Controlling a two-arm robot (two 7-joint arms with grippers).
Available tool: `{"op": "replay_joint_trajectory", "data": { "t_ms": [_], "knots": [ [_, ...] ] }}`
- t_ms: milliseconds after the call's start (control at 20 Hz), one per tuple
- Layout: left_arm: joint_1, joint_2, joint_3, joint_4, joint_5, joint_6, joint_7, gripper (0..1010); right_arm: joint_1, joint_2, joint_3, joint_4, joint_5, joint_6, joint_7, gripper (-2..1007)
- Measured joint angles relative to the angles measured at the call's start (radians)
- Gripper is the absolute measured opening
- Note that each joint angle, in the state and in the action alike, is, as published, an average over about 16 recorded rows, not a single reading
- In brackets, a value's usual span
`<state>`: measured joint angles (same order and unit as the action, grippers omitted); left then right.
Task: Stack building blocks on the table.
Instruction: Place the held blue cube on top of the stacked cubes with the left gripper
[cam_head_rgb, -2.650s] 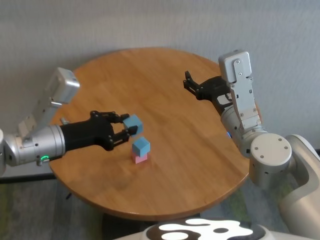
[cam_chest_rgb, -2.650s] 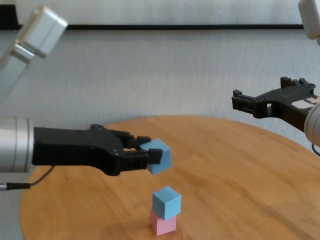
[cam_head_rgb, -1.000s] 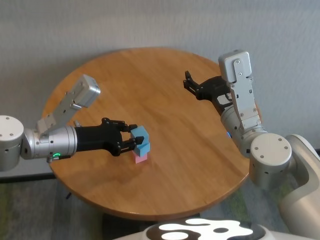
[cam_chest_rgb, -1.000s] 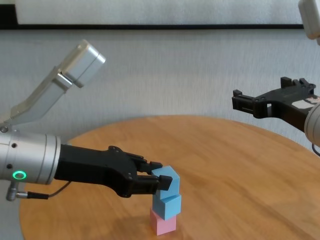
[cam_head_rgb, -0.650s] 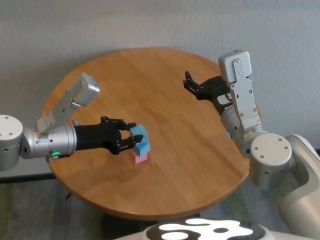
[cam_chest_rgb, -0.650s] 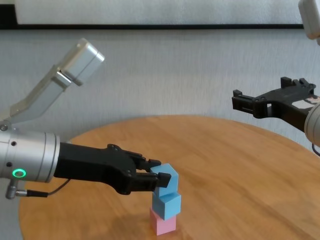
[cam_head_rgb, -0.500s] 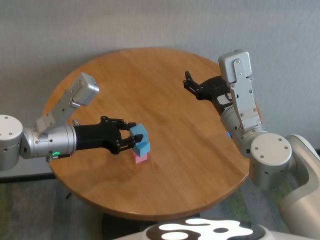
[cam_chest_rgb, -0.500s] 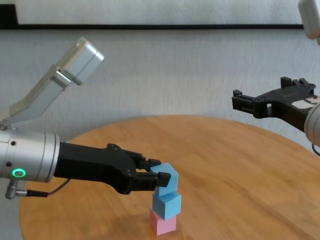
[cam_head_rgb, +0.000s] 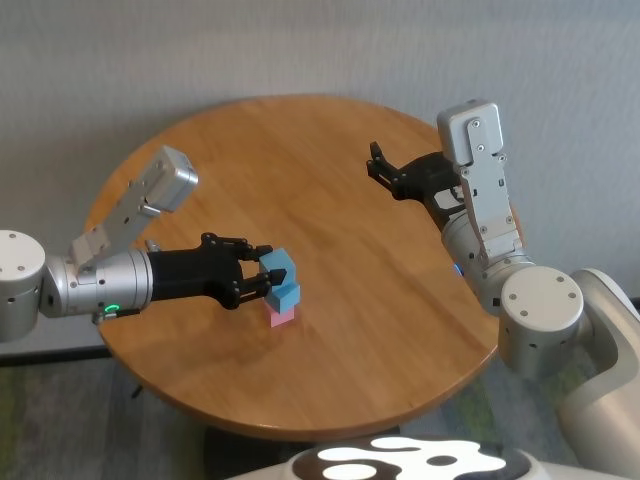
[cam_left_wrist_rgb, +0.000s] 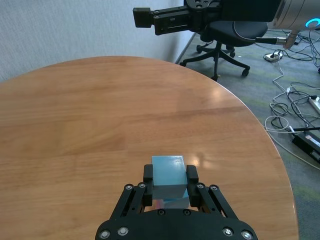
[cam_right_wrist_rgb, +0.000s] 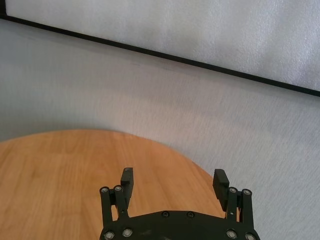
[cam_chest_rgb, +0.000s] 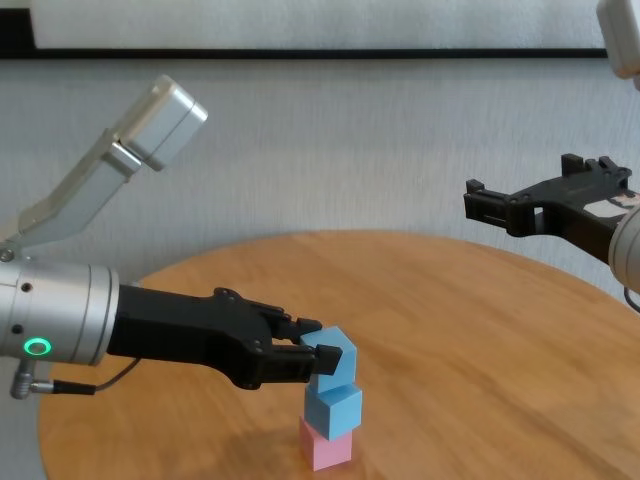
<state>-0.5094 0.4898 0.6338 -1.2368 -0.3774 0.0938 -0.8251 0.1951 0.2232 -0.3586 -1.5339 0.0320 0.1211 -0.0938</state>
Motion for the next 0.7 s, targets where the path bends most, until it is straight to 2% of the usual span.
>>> {"op": "replay_joint_trajectory", "data": {
  "t_ms": [350, 700],
  "knots": [
    [0.001, 0.0, -0.001, 0.0, 0.001, 0.0, -0.001, 522, 0.0, 0.0, 0.0, 0.0, 0.0, 0.0, 0.0, 1005],
    [0.002, -0.001, -0.003, -0.002, -0.004, -0.005, -0.002, 721, 0.0, 0.0, 0.0, 0.0, 0.0, 0.0, 0.0, 1005]
  ]
}}
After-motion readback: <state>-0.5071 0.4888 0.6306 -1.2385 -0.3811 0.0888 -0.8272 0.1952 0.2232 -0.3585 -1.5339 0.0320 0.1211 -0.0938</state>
